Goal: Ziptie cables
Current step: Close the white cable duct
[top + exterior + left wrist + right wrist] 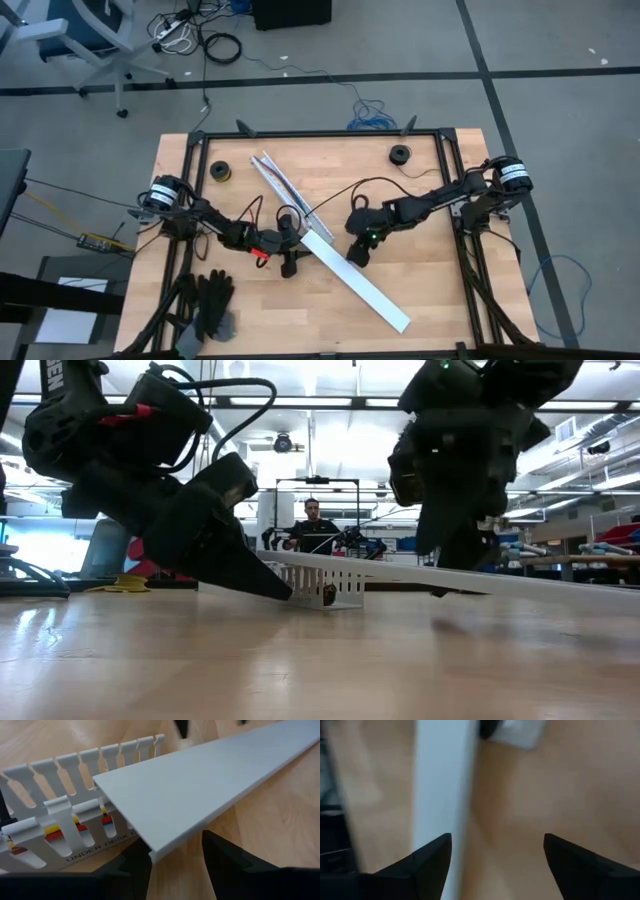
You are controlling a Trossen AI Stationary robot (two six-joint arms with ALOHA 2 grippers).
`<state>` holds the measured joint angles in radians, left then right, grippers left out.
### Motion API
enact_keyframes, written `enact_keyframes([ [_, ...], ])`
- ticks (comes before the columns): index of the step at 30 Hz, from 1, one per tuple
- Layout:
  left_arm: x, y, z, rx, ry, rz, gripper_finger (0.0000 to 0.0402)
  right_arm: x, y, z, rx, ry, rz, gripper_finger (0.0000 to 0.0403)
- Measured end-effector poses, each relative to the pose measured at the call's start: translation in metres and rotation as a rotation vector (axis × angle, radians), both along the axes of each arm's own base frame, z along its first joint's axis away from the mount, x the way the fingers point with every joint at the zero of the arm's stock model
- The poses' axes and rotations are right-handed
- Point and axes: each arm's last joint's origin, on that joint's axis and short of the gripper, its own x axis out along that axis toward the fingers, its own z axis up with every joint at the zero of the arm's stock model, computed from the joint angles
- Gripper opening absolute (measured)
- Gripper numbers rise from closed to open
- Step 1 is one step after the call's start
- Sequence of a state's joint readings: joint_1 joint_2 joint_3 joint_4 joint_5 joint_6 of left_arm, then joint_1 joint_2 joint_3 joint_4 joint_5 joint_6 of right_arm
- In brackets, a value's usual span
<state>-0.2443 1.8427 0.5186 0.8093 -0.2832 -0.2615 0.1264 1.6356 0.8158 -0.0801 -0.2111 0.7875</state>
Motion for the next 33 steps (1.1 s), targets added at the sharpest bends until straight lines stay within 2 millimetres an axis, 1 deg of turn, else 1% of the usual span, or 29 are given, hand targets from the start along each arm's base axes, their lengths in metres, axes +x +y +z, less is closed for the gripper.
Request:
enact_keyframes([
  [3,0.000,0.000,0.000,0.000,0.001,0.000,0.0147,0.003,0.002,0.004,0.131,-0.021,0.025,0.0312],
  [6,0.000,0.000,0.000,0.000,0.001,0.000,0.0147,0.007,0.008,0.009,0.182,-0.081,0.056,0.0324],
  [9,0.000,0.000,0.000,0.000,0.001,0.000,0.0147,0.009,0.013,0.012,0.177,-0.127,0.076,0.0332],
  [17,0.000,0.000,0.000,0.000,0.000,0.000,0.0147,0.008,0.019,0.012,0.126,-0.137,0.067,0.0335],
  [22,0.000,0.000,0.000,-0.001,0.000,0.000,0.0147,0.008,0.019,0.011,0.154,-0.107,-0.004,0.0333],
  [27,0.000,0.000,0.000,0.000,0.000,0.000,0.0147,0.002,0.027,0.008,0.112,-0.019,-0.056,0.0333],
  [30,0.000,0.000,0.000,-0.001,0.000,0.000,0.0147,0.002,0.038,0.015,0.047,0.037,-0.065,0.0332],
  [33,0.000,0.000,0.000,-0.001,0.000,0.000,0.0147,0.004,0.052,0.033,-0.027,0.078,-0.080,0.0333],
])
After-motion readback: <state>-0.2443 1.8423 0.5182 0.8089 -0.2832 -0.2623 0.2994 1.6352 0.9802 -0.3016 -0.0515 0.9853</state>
